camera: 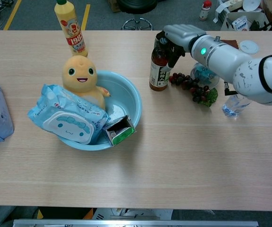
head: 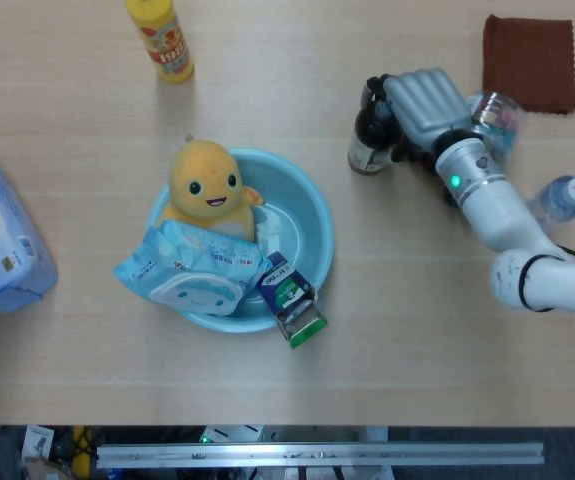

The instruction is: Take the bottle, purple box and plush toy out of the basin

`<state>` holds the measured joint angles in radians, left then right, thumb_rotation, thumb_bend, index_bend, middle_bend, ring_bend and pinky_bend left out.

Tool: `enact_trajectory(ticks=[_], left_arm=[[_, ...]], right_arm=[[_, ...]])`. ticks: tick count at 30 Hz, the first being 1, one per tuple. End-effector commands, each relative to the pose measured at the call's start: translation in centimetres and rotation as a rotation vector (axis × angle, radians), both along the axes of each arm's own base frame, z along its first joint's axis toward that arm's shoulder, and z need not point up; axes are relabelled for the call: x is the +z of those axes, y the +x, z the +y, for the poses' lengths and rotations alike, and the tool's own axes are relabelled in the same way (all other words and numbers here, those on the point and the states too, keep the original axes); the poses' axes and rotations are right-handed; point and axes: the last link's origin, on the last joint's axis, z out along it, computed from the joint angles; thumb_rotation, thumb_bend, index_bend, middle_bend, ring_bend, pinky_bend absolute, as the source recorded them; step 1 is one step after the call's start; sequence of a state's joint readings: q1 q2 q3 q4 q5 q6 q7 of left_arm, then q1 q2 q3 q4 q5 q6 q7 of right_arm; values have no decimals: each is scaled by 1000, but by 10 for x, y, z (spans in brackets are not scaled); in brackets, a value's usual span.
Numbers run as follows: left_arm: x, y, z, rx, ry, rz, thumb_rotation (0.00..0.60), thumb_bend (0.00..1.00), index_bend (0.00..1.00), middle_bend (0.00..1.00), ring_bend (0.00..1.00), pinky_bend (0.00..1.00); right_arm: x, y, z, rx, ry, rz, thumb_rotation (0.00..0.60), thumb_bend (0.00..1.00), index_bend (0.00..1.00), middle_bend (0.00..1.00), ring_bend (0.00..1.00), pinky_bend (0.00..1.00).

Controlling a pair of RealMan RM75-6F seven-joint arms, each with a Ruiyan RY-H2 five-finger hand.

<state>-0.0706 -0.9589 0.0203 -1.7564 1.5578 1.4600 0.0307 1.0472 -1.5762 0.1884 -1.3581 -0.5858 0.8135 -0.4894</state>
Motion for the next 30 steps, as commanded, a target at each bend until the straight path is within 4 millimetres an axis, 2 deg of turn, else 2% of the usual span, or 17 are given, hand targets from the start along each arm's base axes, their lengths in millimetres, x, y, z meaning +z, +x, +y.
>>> enact_trajectory(ticks=[1,4,8,16,22,26,30], left_arm=[[0,0,0,0,1,0,600,279,10,98,98,134],[0,0,0,-1,2,-1,600,279,10,98,98,134],[0,1,0,-2,0,0,600,278,10,98,98,134],[1,3,1,-8,8,3,600,279,10,98,98,134],[0,7,1,-19,1,6,600,279,10,98,98,134],[0,9,0,-20,3,6,600,278,10,98,98,134],[1,9,-3,-17,6,8,600,279,10,98,98,134]], right_arm=[[2,0,0,-6,11,1,600,266,204,290,307,520],[5,-1,1,-10,12,2,600,262,108,235,262,481],[9,-1,3,-9,19,-12,600,262,41,180,230,454],[38,18,16,102,-16,-44,600,263,14,144,208,440],[59,41,48,230,6,-119,600,261,14,189,208,440],[61,51,74,302,91,-135,600,246,16,212,209,440],[59,55,96,358,165,-125,600,179,25,220,209,440]])
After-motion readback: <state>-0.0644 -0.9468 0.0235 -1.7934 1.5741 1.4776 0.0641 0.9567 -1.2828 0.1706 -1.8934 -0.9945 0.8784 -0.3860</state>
